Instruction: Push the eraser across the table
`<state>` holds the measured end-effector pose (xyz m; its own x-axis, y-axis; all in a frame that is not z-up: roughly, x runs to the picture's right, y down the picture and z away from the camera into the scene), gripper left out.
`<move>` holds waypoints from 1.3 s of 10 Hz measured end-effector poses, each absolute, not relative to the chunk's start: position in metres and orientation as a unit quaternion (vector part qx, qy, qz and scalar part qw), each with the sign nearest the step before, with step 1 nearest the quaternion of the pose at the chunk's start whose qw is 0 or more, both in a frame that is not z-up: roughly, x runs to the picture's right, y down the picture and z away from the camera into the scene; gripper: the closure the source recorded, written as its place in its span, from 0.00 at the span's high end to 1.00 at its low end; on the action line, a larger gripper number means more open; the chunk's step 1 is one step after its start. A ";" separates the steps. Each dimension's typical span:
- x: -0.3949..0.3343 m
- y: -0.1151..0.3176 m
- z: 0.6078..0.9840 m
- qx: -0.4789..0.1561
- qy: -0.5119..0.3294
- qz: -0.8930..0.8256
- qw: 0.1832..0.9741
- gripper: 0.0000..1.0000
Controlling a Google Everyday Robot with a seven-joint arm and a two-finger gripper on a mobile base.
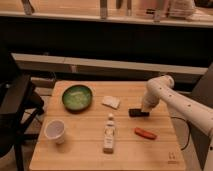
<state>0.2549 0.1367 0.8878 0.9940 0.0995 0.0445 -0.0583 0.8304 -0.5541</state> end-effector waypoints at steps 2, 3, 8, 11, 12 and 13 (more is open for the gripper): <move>0.253 0.138 0.891 -0.292 -0.037 0.042 0.955 0.00; 0.252 0.139 0.889 -0.293 -0.038 0.041 0.955 0.00; 0.249 0.139 0.891 -0.296 -0.038 0.041 0.954 0.00; 0.248 0.137 0.888 -0.295 -0.039 0.040 0.954 0.00; 0.248 0.138 0.888 -0.296 -0.039 0.040 0.954 0.00; 0.248 0.138 0.888 -0.296 -0.039 0.039 0.954 0.00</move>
<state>0.2485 0.1376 0.8876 0.9938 0.0982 0.0515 -0.0518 0.8218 -0.5675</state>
